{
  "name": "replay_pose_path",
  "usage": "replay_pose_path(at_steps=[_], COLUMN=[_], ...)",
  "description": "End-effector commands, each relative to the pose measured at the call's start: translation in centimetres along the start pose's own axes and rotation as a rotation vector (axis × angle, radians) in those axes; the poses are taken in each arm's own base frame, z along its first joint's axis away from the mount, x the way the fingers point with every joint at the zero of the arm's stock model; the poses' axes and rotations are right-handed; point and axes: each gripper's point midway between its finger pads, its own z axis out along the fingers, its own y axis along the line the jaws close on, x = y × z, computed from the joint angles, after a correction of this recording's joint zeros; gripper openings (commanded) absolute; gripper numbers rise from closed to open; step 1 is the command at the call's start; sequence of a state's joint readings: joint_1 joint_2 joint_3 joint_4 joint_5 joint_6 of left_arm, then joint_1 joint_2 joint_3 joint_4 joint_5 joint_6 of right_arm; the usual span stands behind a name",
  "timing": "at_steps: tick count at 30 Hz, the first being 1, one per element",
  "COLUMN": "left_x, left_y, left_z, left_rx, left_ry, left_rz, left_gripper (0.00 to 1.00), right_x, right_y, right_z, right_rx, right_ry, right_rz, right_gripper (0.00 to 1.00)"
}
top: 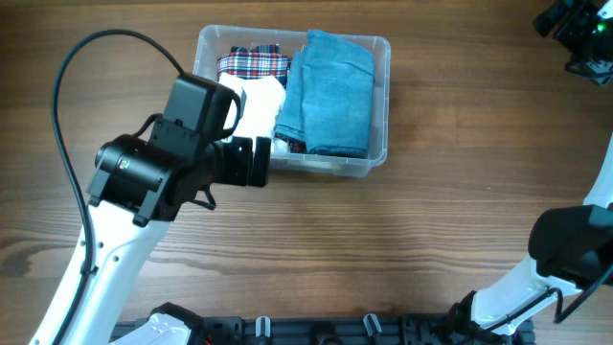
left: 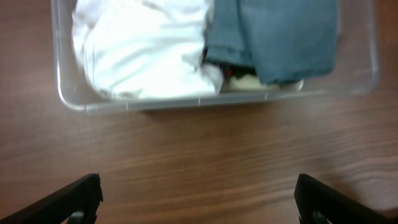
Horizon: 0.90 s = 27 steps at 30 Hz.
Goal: Pack container
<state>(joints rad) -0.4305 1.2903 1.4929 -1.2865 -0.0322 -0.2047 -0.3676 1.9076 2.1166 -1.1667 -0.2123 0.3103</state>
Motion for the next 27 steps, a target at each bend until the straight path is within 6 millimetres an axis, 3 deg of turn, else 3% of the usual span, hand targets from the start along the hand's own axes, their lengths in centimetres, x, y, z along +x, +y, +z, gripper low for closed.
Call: replay_pose_path(at_steps=[1, 7, 18, 22, 27], left_x=[1.1, -0.1, -2.3, -2.4, -2.0], left_y=[-0.1, 1.7, 7.8, 9.4, 9.4], left_z=[-0.5, -2.1, -8.9, -9.1, -7.2], left_rx=[0.014, -0.048, -0.055, -0.053, -0.048], left_ry=[0.038, -0.064, -0.431, -0.604, -0.859], left_rz=[-0.019, -0.065, -0.085, -0.102, -0.046], left_gripper=[1.00, 1.00, 1.00, 1.00, 1.00], right_x=[0.0, 0.0, 0.0, 0.0, 0.0], right_y=[-0.3, -0.3, -0.3, -0.3, -0.3], right_z=[0.7, 0.7, 0.7, 0.7, 0.7], right_rx=[0.009, 0.009, 0.009, 0.009, 0.009], right_ry=[0.010, 0.010, 0.010, 0.010, 0.010], right_rz=[0.009, 0.009, 0.009, 0.010, 0.009], right_gripper=[1.00, 1.00, 1.00, 1.00, 1.00])
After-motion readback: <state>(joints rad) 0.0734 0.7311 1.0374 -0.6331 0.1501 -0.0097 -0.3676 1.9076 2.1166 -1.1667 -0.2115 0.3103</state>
